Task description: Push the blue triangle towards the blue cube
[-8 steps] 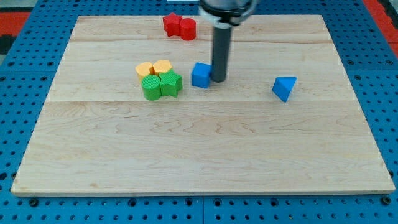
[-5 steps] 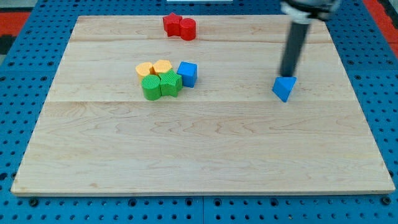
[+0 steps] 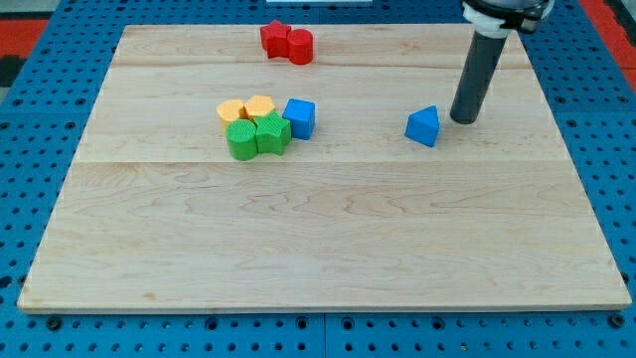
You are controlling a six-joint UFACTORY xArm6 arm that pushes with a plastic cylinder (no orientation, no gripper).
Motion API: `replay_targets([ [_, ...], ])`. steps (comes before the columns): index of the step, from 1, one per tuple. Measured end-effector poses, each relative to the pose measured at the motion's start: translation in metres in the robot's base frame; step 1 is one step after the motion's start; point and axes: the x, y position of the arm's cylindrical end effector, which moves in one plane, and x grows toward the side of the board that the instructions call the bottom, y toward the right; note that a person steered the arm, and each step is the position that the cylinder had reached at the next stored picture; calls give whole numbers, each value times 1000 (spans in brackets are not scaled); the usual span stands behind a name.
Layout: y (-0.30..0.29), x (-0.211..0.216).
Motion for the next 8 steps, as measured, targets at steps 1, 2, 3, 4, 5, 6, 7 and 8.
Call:
replay_targets([
  [1, -39, 22],
  [2, -86, 33],
  [3, -132, 31],
  [4, -142, 40],
  [5, -152, 101],
  [6, -209, 102],
  [7, -213, 64],
  [8, -195, 59],
])
